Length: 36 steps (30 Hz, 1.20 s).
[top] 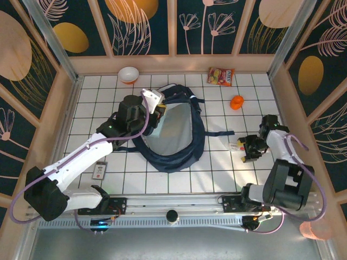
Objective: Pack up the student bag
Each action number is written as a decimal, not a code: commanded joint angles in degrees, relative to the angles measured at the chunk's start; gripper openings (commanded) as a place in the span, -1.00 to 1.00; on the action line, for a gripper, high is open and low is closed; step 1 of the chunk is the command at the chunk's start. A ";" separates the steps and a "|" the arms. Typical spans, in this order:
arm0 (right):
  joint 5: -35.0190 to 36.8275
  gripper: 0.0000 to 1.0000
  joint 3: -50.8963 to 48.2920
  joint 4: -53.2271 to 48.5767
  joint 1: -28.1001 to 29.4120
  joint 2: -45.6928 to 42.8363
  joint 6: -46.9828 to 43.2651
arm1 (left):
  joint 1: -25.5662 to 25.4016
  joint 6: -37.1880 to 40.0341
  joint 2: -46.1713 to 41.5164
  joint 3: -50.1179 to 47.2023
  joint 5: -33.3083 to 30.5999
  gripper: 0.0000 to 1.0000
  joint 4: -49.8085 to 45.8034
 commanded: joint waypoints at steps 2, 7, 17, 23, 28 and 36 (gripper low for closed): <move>2.25 0.21 1.83 -2.43 -0.92 2.85 -1.36 | -0.09 -1.77 -0.30 1.20 1.22 -1.00 7.63; 3.66 0.24 3.37 0.57 -0.89 5.61 0.69 | -0.13 -1.99 -0.51 0.51 1.22 -1.00 7.62; 4.24 0.37 4.70 5.05 -0.22 8.15 2.46 | -0.14 -1.30 0.69 1.17 1.83 -1.00 7.47; 4.02 0.37 4.27 6.95 0.34 11.09 2.49 | -0.06 -0.92 1.36 2.16 1.93 -1.00 6.92; 3.94 0.31 3.98 9.17 0.53 13.74 2.61 | -0.15 -0.99 2.04 2.60 1.92 -1.00 7.01; 4.48 -0.08 2.33 11.91 0.57 18.57 0.83 | -0.14 -1.24 2.42 3.31 1.92 -1.00 6.96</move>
